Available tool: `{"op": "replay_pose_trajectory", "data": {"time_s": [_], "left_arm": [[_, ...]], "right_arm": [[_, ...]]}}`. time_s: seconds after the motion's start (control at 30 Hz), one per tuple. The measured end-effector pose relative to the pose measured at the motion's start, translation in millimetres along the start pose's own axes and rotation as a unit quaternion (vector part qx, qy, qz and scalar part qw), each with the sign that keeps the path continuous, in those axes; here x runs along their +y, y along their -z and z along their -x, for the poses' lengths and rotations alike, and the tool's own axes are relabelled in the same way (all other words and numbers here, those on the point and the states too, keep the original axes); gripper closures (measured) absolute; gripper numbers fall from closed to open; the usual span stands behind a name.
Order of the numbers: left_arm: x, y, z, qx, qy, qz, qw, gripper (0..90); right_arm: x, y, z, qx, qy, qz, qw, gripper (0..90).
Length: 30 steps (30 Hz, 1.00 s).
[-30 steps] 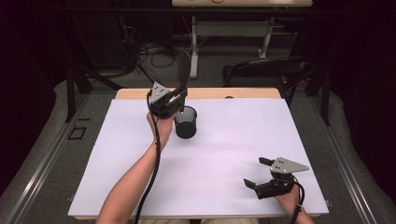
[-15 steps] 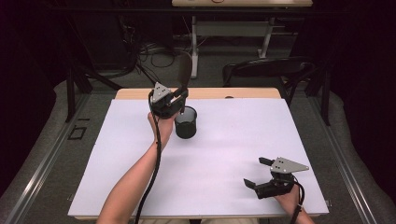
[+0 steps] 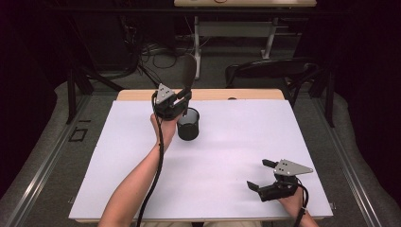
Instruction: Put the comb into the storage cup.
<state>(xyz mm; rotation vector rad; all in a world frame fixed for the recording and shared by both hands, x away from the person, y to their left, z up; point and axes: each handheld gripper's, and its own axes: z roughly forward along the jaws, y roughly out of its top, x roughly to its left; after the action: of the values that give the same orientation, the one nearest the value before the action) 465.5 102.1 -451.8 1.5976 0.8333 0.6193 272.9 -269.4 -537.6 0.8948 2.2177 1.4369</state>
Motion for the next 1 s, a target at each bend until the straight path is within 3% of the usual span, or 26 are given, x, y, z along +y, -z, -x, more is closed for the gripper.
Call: {"op": "replay_pose_trajectory", "data": {"time_s": [1.0], "left_arm": [[-7.8,-5.9,-1.0,-0.007,-0.003,-0.019,0.9998,72.5]], "right_arm": [[-0.1,0.5,0.5,0.000,-0.001,-0.001,1.0000,0.0]]}}
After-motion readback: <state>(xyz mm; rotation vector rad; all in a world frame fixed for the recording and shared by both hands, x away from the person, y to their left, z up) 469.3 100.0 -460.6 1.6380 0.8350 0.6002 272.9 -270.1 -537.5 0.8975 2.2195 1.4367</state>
